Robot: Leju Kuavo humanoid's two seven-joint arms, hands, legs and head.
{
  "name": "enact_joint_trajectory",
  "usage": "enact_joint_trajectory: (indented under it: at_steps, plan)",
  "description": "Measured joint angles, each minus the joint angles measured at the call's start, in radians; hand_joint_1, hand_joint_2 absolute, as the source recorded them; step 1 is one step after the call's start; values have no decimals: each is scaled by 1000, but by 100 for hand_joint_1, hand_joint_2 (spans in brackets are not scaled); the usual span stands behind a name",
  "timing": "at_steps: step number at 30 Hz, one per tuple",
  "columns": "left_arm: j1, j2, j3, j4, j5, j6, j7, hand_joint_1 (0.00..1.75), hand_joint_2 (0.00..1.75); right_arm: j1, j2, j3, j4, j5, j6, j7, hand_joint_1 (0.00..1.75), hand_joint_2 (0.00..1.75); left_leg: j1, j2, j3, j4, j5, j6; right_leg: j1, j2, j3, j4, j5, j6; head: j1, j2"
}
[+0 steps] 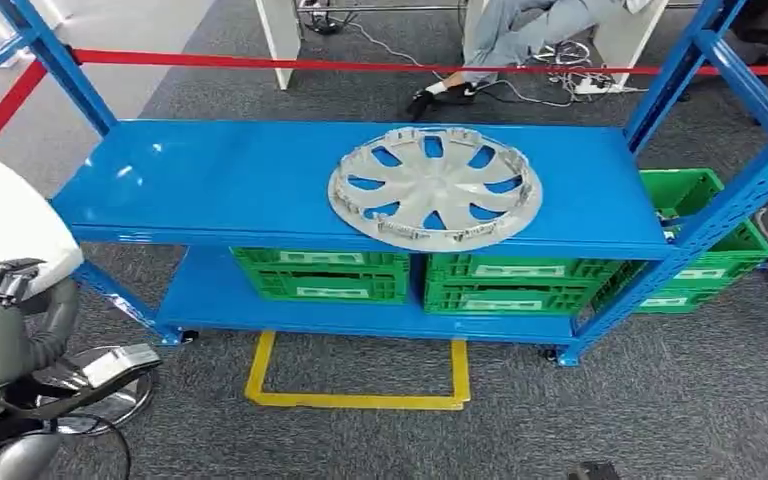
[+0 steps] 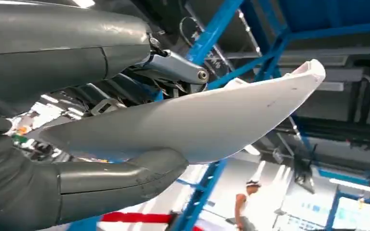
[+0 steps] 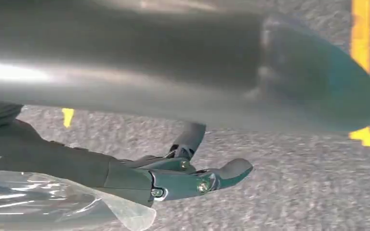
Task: Take the parts from the cabinet and place them on the table.
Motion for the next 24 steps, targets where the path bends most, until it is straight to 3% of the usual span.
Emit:
enact_joint_trajectory:
  at_steps: [2,3,4,5,7,8,9,10,12,13,14,15,16,17,18,19,20,21,23,24]
  plan:
    - [19,0,23,-14,8,0,-20,175,175,-1,0,5,-2,1,-2,0,0,0,5,0,94,-116,70,-1,-4,0,-32,11,15,8,0,0]
    - [27,0,34,-20,12,0,-31,175,175,-3,0,8,-4,2,-4,-2,0,0,7,1,161,-209,79,-1,-5,0,-41,17,21,14,-1,0]
    - [32,0,48,-27,16,0,-41,175,175,-4,0,9,-4,5,-5,-3,0,0,6,0,218,-295,50,2,-1,1,-49,22,27,21,-2,0]
    - [39,-1,59,-35,21,0,-51,175,175,-7,0,12,-5,8,-4,-5,0,0,1,-3,239,-337,36,12,0,0,-53,24,34,28,2,0]
    - [57,-4,81,-45,24,0,-62,175,175,-16,0,20,-5,11,-3,-6,0,0,-5,-2,223,-332,40,23,-4,0,-57,18,54,44,1,0]
    - [69,-6,92,-49,27,0,-67,175,175,-17,0,25,-5,14,-1,-6,0,0,-6,-1,216,-335,51,35,-5,1,-60,14,65,54,0,0]
    - [75,-8,103,-53,32,0,-69,175,175,-20,0,30,-5,18,0,-6,0,0,-1,4,207,-339,64,48,-10,2,-67,22,47,57,1,0]
    - [82,-8,113,-57,34,0,-73,175,175,-22,1,32,-5,19,0,-4,0,0,-4,5,192,-338,75,59,-9,4,-87,52,-8,56,4,0]
    - [99,-13,134,-66,44,0,-82,175,175,-23,1,34,-5,21,1,0,0,0,-9,6,167,-338,96,69,-8,7,-125,187,-130,55,5,0]
    - [109,-16,147,-68,47,0,-87,175,175,-26,1,35,-5,22,1,2,0,0,-13,6,149,-337,111,71,-7,8,-142,270,-168,56,5,0]
    - [118,-18,156,-70,53,0,-92,175,175,-28,2,38,-5,24,0,4,0,0,-17,6,131,-336,123,73,-5,8,-146,323,-171,55,5,0]
    - [127,-21,167,-71,57,0,-96,175,175,-30,2,40,-5,25,-1,8,0,0,-21,5,115,-334,136,73,-3,8,-131,334,-142,51,4,0]
    - [135,-22,177,-72,63,0,-100,175,175,-31,2,42,-5,26,-2,12,0,0,-24,5,100,-333,146,72,-1,8,-100,308,-100,47,5,0]
    - [143,-24,187,-74,68,0,-105,175,175,-33,2,44,-5,26,-2,15,0,0,-27,5,85,-331,155,71,3,8,-48,247,-61,39,4,0]
    - [148,-24,198,-76,74,0,-108,175,175,-35,2,46,-5,28,-3,19,0,0,-29,4,73,-327,166,69,8,8,18,160,-48,29,4,0]
    - [153,-26,209,-81,80,0,-113,175,175,-39,2,48,-5,30,-4,21,0,0,-31,4,65,-324,172,65,15,11,94,62,-73,21,4,0]
    - [157,-28,220,-86,86,0,-119,175,175,-42,2,48,-5,33,-4,21,0,0,-35,5,58,-318,180,61,16,9,146,-21,-95,19,3,0]
    - [161,-31,231,-89,89,0,-123,175,175,-45,2,50,-5,35,-4,24,0,0,-35,6,51,-316,194,58,18,10,141,-35,-104,20,3,0]
    - [169,-34,243,-90,96,0,-129,175,175,-47,3,53,-5,39,-4,28,0,0,-32,6,47,-320,211,47,21,10,122,-30,-94,9,3,0]
    - [176,-35,252,-92,101,0,-134,175,175,-46,9,57,-5,40,-1,30,0,0,-31,2,39,-316,209,42,10,5,113,-35,-79,0,5,0]
